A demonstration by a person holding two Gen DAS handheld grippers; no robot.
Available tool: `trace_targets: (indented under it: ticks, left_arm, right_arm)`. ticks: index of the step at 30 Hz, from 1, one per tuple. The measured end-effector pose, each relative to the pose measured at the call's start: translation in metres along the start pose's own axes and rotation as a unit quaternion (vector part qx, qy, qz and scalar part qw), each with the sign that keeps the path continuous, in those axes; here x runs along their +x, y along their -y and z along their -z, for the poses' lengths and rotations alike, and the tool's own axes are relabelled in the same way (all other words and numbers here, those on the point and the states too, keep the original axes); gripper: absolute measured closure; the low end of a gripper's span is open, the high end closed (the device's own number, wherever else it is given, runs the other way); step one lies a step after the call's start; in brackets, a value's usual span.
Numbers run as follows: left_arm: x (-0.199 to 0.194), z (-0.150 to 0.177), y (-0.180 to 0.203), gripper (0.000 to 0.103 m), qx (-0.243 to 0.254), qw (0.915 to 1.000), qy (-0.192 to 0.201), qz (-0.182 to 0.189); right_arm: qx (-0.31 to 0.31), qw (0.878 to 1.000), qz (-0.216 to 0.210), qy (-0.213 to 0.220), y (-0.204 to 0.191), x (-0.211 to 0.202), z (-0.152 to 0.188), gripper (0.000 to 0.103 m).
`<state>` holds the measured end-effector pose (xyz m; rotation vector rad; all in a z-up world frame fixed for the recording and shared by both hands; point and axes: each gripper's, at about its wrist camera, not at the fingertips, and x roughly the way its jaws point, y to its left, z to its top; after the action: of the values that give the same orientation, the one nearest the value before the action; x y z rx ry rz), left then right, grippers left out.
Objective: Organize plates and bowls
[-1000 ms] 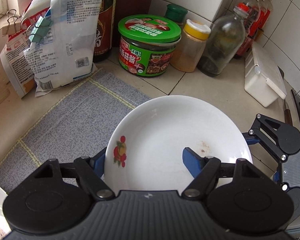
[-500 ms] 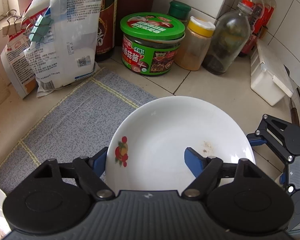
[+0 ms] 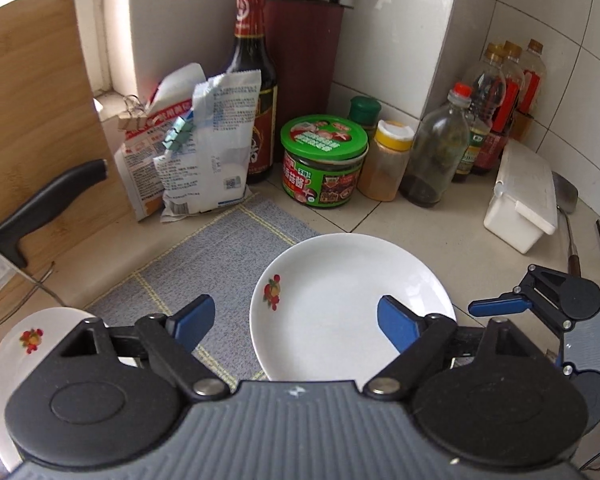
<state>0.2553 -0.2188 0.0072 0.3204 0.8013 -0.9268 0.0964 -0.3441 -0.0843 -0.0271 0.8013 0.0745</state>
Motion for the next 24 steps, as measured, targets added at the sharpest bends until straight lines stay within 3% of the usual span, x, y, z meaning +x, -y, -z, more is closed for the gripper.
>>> trace_targets:
  ticks: [4,9,17,24]
  left_arm:
    - [-0.05,0.022,0.006,0.01,-0.017,0.9979,0.04,-0.049]
    - [-0.099,0.065,0.012,0.008,-0.041,0.9889,0.066,-0.127]
    - [-0.157,0.143,0.013,0.008,-0.115,0.9639,0.064,-0.232]
    - [-0.203,0.21,0.009,0.008,-0.179,0.9367,0.084,-0.289]
  right_arm:
    - [0.015,1.0,0.004,0.005,-0.01,-0.006,-0.007,0.0]
    - [0.005,0.999,-0.031,0.01,-0.028,-0.006,-0.014,0.0]
    - [-0.049,0.993,-0.108,-0.002,-0.087,0.004,-0.031,0.0]
    - [-0.102,0.982,-0.159,-0.002,-0.146,0.014,-0.062,0.0]
